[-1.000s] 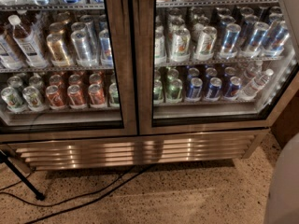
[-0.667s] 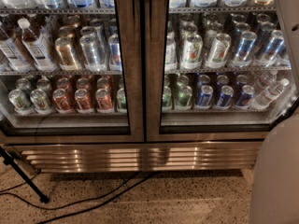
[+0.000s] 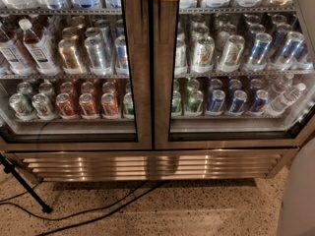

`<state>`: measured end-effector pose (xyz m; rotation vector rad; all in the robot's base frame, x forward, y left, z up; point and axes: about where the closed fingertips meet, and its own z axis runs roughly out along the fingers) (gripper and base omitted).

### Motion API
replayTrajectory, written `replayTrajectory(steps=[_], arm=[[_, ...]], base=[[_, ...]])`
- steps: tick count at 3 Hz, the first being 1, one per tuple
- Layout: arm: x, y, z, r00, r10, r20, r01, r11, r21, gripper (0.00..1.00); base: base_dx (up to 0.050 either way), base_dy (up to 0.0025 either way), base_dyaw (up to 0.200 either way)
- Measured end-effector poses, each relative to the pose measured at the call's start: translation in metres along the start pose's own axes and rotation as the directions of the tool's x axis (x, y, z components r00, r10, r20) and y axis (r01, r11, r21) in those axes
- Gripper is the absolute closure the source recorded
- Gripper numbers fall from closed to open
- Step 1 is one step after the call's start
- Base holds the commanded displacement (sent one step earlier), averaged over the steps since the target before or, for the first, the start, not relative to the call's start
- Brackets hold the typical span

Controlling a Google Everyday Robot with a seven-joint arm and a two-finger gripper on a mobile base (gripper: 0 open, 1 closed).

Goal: Open right fridge door

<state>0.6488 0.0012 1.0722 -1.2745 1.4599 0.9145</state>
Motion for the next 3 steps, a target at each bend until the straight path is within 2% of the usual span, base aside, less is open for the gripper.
replayTrajectory(steps=[1, 2, 3], arm=[[-0.0021, 0.0018, -0.0002, 1.0, 0.0, 0.0, 0.0, 1.0, 0.0, 1.0], [-0.0072, 0.0071, 0.0024, 1.0, 0.026, 0.016, -0.026, 0.9996, -0.007, 1.0], [-0.0058, 0.0042, 0.0034, 1.0, 0.02, 0.023, -0.02, 0.9997, -0.012, 1.0]], base=[[0.0, 0.0, 0.0], [0.0, 0.0, 0.0], [0.0, 0.0, 0.0]])
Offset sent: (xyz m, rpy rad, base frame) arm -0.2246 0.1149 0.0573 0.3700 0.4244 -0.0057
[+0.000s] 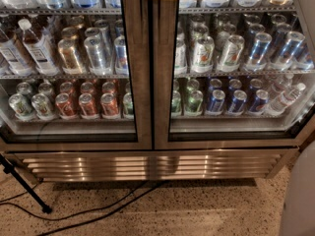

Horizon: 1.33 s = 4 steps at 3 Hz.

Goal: Open right fridge door

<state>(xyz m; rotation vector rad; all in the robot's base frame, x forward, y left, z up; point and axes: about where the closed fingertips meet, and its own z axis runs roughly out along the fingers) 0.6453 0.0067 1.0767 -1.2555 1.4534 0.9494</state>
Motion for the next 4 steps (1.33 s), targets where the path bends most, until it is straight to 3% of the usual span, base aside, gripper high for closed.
replayTrajectory(steps=[4], arm=[[-0.0017, 0.0038, -0.0005, 1.0, 0.026, 0.007, -0.026, 0.9996, 0.004, 1.0]], base=[[0.0, 0.0, 0.0]])
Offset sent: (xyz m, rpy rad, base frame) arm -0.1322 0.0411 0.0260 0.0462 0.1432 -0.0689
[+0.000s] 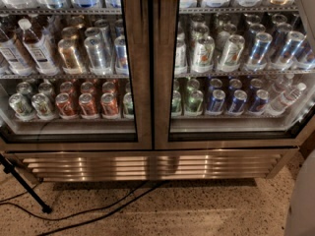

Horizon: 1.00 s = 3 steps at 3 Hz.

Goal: Open right fridge door

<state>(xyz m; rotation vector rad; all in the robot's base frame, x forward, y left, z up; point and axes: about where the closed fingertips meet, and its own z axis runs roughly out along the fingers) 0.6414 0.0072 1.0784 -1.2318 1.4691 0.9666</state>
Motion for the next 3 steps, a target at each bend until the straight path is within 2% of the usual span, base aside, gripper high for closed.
replayTrajectory(steps=[3], arm=[[-0.0007, -0.0018, -0.0007, 1.0, 0.009, 0.0, -0.009, 0.9999, 0.005, 1.0]], base=[[0.0, 0.0, 0.0]])
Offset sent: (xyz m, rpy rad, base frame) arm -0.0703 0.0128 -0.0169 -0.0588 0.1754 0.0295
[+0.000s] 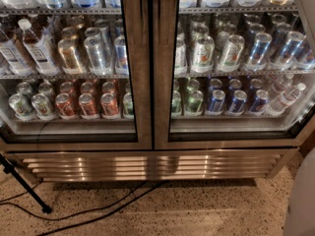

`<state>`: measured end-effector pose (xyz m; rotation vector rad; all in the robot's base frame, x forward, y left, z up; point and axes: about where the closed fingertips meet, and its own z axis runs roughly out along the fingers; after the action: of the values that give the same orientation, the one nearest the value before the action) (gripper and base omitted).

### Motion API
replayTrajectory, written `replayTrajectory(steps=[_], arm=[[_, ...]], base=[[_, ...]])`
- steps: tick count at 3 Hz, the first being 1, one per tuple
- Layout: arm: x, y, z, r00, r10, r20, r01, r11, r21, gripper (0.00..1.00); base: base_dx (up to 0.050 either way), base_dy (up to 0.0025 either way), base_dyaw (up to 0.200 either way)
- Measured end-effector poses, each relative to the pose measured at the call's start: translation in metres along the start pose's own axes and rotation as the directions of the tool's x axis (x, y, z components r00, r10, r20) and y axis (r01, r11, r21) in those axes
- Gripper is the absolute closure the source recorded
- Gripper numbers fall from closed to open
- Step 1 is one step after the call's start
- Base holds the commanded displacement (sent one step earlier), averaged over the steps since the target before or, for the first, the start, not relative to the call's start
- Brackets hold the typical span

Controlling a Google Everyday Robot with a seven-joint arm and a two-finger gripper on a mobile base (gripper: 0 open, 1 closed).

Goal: Open right fridge door

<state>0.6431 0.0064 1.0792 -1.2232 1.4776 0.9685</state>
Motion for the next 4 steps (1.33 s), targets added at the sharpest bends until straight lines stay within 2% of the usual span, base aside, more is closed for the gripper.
replayTrajectory(steps=[4], arm=[[0.0024, -0.0003, 0.0009, 1.0, 0.025, 0.007, -0.025, 0.9997, -0.006, 1.0]], base=[[0.0, 0.0, 0.0]])
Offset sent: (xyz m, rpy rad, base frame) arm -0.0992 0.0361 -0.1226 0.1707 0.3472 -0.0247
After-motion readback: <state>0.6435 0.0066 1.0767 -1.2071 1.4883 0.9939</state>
